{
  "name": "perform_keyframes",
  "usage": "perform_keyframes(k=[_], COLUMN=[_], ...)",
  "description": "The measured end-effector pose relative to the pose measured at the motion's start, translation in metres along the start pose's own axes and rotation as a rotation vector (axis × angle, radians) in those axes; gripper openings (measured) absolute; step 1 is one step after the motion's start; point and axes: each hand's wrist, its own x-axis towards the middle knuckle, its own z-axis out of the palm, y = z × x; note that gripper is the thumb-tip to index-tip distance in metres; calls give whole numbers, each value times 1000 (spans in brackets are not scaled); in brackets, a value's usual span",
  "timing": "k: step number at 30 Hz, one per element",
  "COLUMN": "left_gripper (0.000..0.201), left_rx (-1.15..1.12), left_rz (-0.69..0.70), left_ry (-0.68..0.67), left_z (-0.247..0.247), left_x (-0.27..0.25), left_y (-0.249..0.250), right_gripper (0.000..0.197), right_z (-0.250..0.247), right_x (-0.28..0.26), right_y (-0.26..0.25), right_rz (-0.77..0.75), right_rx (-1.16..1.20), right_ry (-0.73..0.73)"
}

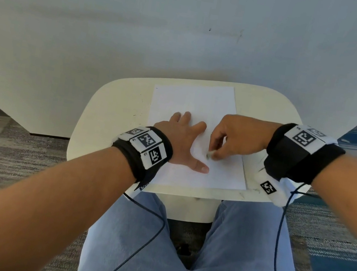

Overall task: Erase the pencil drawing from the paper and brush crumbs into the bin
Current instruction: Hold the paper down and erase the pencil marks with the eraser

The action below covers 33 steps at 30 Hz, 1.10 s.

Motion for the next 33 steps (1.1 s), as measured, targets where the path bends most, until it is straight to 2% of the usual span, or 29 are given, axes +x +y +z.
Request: perform_keyframes(k=[1,4,5,9,10,13,14,18,19,22,23,27,28,31,33], left_gripper=[106,112,116,119,119,118,118,120,120,120,120,121,121,121,121], left_rx=[1,-6,-5,13,14,11,10,9,8,6,6,6,6,1,2], left_rz=[-1,-9,-16,-25,-24,-21,-22,-30,-31,-29,-31,-34,-34,-35,-35], left_ry=[1,-15,-37,-101,-106,-112,-116,-132,-134,-134,-135,-142,-142,-142,-146], left_z=[0,0,0,-1,-2,-4,-4,-3,-3,-2,-2,-2,-2,-3,-2], left_x=[1,3,3,3,3,2,2,4,4,5,5,5,5,5,4], left_y=[0,0,0,2,3,4,4,3,4,4,4,4,4,4,4], right_gripper=[15,18,18,15,15,14,14,15,15,14,12,13,14,16,16], right_z=[-2,-10,-10,-2,-4,-10,-9,4,2,-5,-4,8,5,-7,-7], right_x=[-1,-1,-1,-4,-4,-2,-2,-7,-7,-4,-4,-7,-8,-6,-7], right_y=[3,14,14,6,9,19,18,5,6,15,15,2,4,16,16], right_rz=[12,95,91,17,29,89,82,11,22,94,91,-11,4,80,59], right_rx=[-1,-26,-25,-10,-9,-38,-36,7,3,-35,-41,0,7,0,-5], right_ry=[9,202,209,-15,22,257,267,60,85,286,297,93,96,254,199])
